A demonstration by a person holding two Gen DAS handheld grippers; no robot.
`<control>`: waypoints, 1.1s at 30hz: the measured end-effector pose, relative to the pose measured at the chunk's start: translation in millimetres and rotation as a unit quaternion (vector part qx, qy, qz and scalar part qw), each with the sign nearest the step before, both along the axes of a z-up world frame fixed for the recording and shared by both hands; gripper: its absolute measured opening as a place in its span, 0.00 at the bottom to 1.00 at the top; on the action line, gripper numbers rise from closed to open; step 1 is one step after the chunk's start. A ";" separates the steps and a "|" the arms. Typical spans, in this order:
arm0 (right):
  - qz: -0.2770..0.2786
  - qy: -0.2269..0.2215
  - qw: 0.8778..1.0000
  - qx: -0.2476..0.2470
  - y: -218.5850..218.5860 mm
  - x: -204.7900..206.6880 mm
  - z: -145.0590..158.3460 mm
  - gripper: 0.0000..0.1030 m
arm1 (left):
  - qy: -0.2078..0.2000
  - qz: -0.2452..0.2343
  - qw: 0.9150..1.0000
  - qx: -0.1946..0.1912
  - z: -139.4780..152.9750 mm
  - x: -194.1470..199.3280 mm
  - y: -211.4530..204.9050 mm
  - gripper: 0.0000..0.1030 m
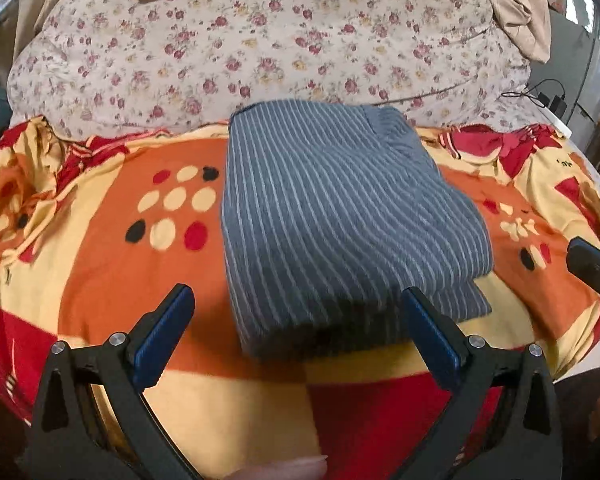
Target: Fold large clothes
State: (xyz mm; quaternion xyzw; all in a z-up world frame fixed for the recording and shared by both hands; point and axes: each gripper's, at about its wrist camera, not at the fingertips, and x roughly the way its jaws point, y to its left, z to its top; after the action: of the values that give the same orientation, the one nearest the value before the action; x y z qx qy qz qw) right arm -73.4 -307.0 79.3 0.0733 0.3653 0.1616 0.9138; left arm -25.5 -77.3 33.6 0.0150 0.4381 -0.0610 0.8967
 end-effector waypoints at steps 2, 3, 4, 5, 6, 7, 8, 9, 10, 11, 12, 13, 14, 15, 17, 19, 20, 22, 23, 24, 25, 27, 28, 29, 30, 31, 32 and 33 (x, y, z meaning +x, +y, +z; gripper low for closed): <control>0.006 0.006 1.000 -0.013 3.7 2.2 -3.2 0.25 | 0.007 -0.002 1.000 -0.004 -1.7 0.7 -1.0 0.99; 0.005 0.012 1.000 -0.019 4.7 4.4 -6.4 0.25 | 0.005 -0.003 1.000 -0.005 -1.6 1.0 -1.6 0.99; 0.004 0.017 1.000 -0.023 4.9 5.7 -8.9 0.25 | 0.004 -0.002 1.000 -0.004 -1.7 1.0 -2.6 0.99; 0.003 0.019 1.000 -0.025 4.9 6.9 -10.7 0.25 | 0.003 0.000 1.000 -0.007 -2.4 2.7 -2.2 0.99; 0.003 0.021 1.000 -0.024 4.7 7.3 -11.7 0.26 | 0.004 0.001 1.000 -0.008 -3.1 2.8 -2.1 0.99; 0.004 0.021 1.000 -0.022 4.4 7.8 -12.3 0.25 | 0.009 0.002 1.000 -0.008 -5.2 5.0 -1.5 0.99; 0.004 0.021 1.000 -0.020 4.5 8.2 -12.8 0.25 | 0.012 0.004 1.000 -0.008 -6.6 5.6 -1.1 0.99; 0.003 0.021 1.000 -0.019 4.8 8.4 -13.1 0.25 | 0.015 0.005 1.000 -0.009 -7.8 6.0 -0.6 0.99; 0.003 0.021 1.000 -0.017 5.0 8.9 -13.6 0.26 | 0.018 0.006 1.000 -0.010 -9.6 7.6 0.1 0.99; 0.002 0.021 1.000 -0.015 5.4 9.9 -14.0 0.26 | 0.021 0.005 1.000 -0.012 -10.7 8.7 0.3 0.99; 0.001 0.022 1.000 -0.013 5.7 11.3 -14.5 0.28 | 0.023 0.004 1.000 -0.013 -11.5 9.3 0.7 0.99; 0.000 0.023 1.000 -0.012 5.7 12.4 -14.9 0.29 | 0.025 0.004 1.000 -0.014 -12.3 10.4 0.6 0.99; -0.002 0.024 1.000 -0.010 5.8 14.1 -15.5 0.31 | 0.026 0.003 1.000 -0.014 -13.1 11.1 0.2 0.99; -0.002 0.024 1.000 -0.009 5.8 15.1 -15.8 0.33 | 0.028 0.003 1.000 -0.014 -13.7 11.9 -0.2 0.99; -0.005 0.026 1.000 -0.006 6.7 17.2 -16.1 0.38 | 0.029 0.003 0.999 -0.016 -14.2 12.3 -0.5 0.99; -0.008 0.026 1.000 -0.006 8.0 18.6 -16.5 0.46 | 0.028 0.002 0.999 -0.018 -13.7 12.7 0.0 0.99; -0.009 0.025 1.000 -0.006 8.6 19.1 -16.5 0.56 | 0.029 0.002 0.999 -0.020 -13.3 12.8 0.2 0.99; -0.011 0.023 1.000 -0.008 9.6 19.7 -16.2 0.69 | 0.029 0.002 0.999 -0.024 -13.1 12.6 0.1 0.99; -0.012 0.022 1.000 -0.010 10.3 19.5 -16.0 0.69 | 0.030 0.002 0.999 -0.025 -12.6 12.6 -0.3 0.99; -0.009 0.021 1.000 -0.012 11.4 19.1 -15.8 0.69 | 0.032 0.001 0.999 -0.029 -11.6 12.4 -0.8 0.99; -0.007 0.022 1.000 -0.013 12.2 19.2 -16.2 0.69 | 0.032 0.000 0.999 -0.031 -10.7 11.8 -1.7 0.99; -0.007 0.025 0.999 -0.020 13.7 18.6 -17.1 0.69 | 0.029 -0.002 0.999 -0.035 -7.0 10.0 -2.7 0.99; -0.008 0.025 0.999 -0.023 13.8 18.1 -17.0 0.69 | 0.027 -0.004 0.999 -0.037 -4.4 8.1 -3.6 0.99; -0.008 0.025 0.999 -0.026 13.4 17.7 -16.6 0.69 | 0.026 -0.005 0.999 -0.037 -2.4 6.7 -4.4 0.99; -0.009 0.026 0.999 -0.029 12.6 16.8 -16.4 0.69 | 0.027 -0.006 0.999 -0.037 -1.1 5.8 -5.5 0.99; -0.012 0.026 0.999 -0.031 11.4 15.6 -15.8 0.69 | 0.027 -0.006 0.999 -0.036 0.9 4.0 -6.6 0.99; -0.016 0.025 0.999 -0.036 10.4 13.6 -14.5 0.69 | 0.026 -0.007 0.999 -0.033 3.3 1.7 -7.6 0.99; -0.019 0.024 0.999 -0.040 9.7 11.7 -13.2 0.69 | 0.026 -0.005 0.999 -0.027 5.7 -0.7 -8.4 0.99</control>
State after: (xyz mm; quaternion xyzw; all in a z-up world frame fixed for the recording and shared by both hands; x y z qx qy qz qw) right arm -61.7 -297.3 66.1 0.0476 0.3923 0.1278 0.9097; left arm -26.2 -85.7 39.3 -0.0086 0.4592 -0.0773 0.8849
